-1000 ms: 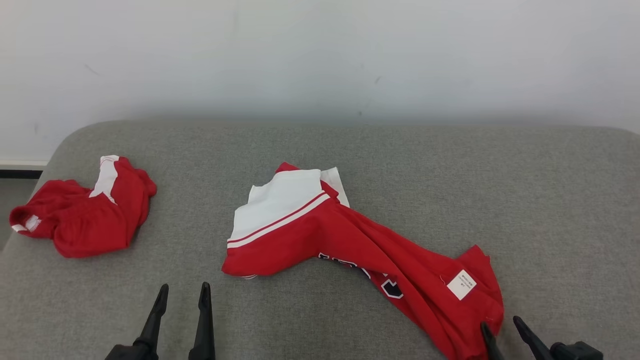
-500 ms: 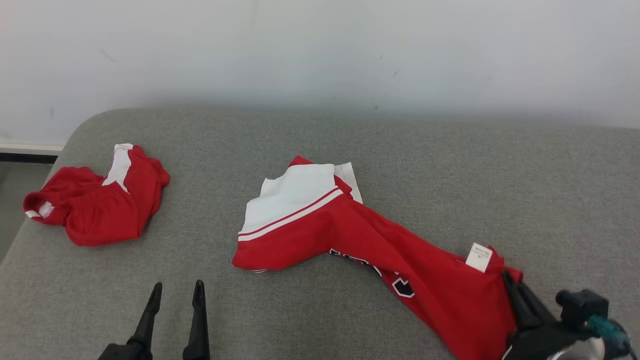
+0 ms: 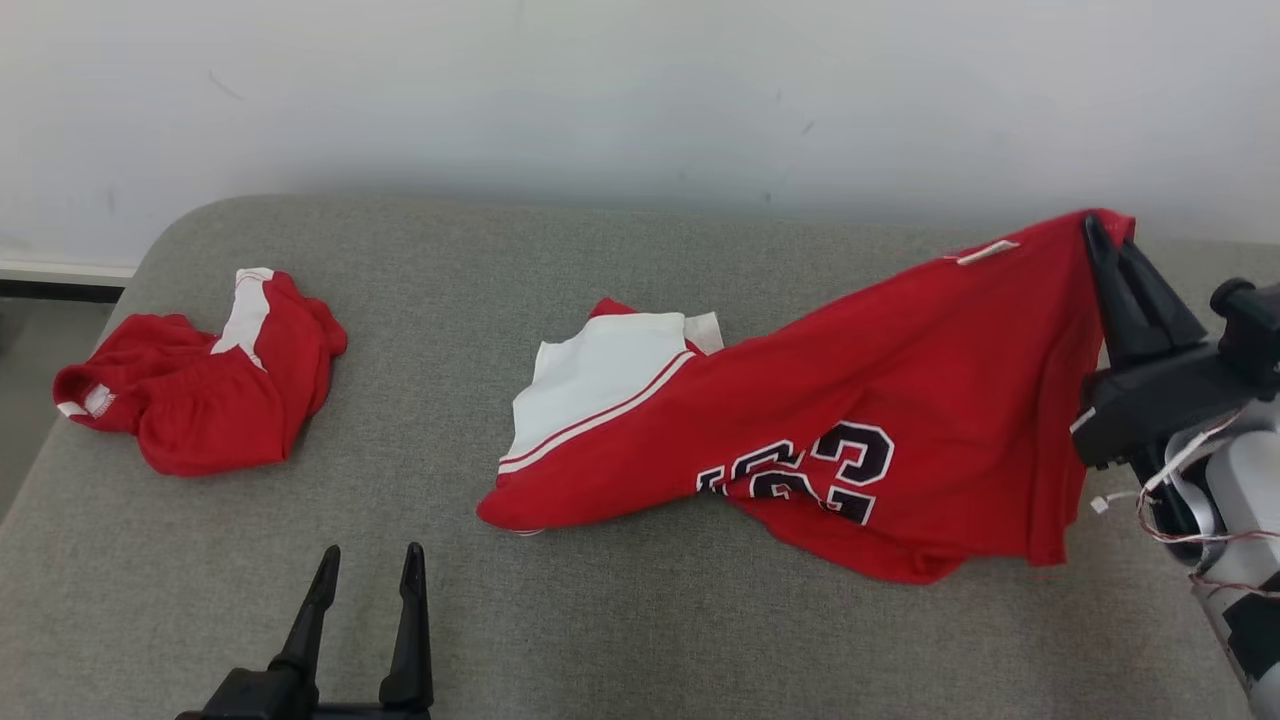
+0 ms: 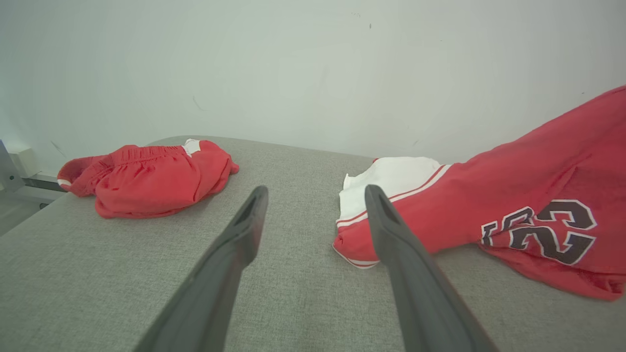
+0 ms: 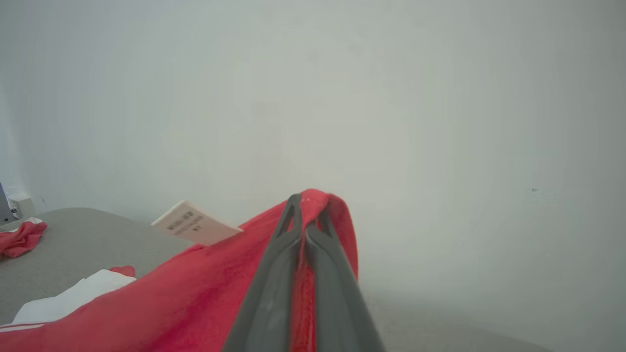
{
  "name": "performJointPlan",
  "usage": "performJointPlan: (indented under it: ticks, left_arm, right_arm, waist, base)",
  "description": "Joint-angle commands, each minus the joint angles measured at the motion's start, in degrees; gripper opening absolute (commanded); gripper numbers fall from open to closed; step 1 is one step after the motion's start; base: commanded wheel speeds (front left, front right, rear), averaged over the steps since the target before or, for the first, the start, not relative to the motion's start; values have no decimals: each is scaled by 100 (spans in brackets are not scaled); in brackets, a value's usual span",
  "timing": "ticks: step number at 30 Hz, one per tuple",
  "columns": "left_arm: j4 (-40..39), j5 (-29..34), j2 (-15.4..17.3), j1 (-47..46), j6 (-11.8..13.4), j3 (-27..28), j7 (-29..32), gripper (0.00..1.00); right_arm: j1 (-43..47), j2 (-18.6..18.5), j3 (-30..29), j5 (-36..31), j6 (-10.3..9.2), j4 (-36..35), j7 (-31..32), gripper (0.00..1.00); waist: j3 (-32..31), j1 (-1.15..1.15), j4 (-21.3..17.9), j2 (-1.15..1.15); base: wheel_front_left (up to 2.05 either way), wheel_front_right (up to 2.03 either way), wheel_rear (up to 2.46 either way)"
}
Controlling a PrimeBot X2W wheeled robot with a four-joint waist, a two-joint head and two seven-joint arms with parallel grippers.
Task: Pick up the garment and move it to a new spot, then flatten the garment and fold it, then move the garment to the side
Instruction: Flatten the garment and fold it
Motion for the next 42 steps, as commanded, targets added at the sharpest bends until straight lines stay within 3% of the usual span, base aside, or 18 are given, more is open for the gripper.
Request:
performJointPlan:
  ticks: [1, 8, 12, 24, 35, 36, 37, 38, 42]
  left_arm:
    - [14, -14, -7, -50, 19, 15, -19, 100]
    - [17, -59, -7, 56, 78, -1, -19, 100]
    - [11, -80, -7, 120, 92, -24, -19, 100]
    - [-11, -100, -5, 200, 88, -1, -19, 100]
    - [52, -134, -7, 142, 65, -44, -19, 100]
    - [55, -138, -7, 151, 69, -42, -19, 100]
    - [60, -138, -6, 160, 70, -37, -19, 100]
    - [66, -131, -6, 175, 69, -23, -19, 100]
    - [65, -85, -7, 231, 60, 30, -19, 100]
  right_arm:
    - [-134, -46, 80, -6, -13, -40, -14, 0]
    - [44, 80, 477, 110, -13, -316, -13, 0]
    - [696, 113, 697, 195, -13, -763, -14, 0]
    - [3406, 317, 232, -114, -13, -2293, -13, 0]
    - [4494, 761, 137, -230, -13, -2111, -13, 0]
    - [4495, 821, 88, -230, -13, -2070, -14, 7]
    - [4507, 862, 27, -221, -13, -2017, -14, 80]
    - [4515, 894, -57, -218, -13, -2002, -14, 100]
    - [4552, 958, -376, -308, -13, -2190, -14, 100]
  waist:
    - [-11, -1, -4, -1]
    - [-120, -1, -113, -1]
    - [-199, -1, -213, -1]
    - [-202, -1, -637, -1]
    - [-177, -1, -698, -1]
    - [-189, -1, -698, -1]
    - [-208, -1, -695, -1]
    - [-224, -1, -694, -1]
    - [-288, -1, -695, -1]
  base:
    - [0, 0, 0]
    - [0, 0, 0]
    - [0, 0, 0]
    - [0, 0, 0]
    - [0, 0, 0]
    - [0, 0, 0]
    - [0, 0, 0]
    - [0, 0, 0]
    - [0, 0, 0]
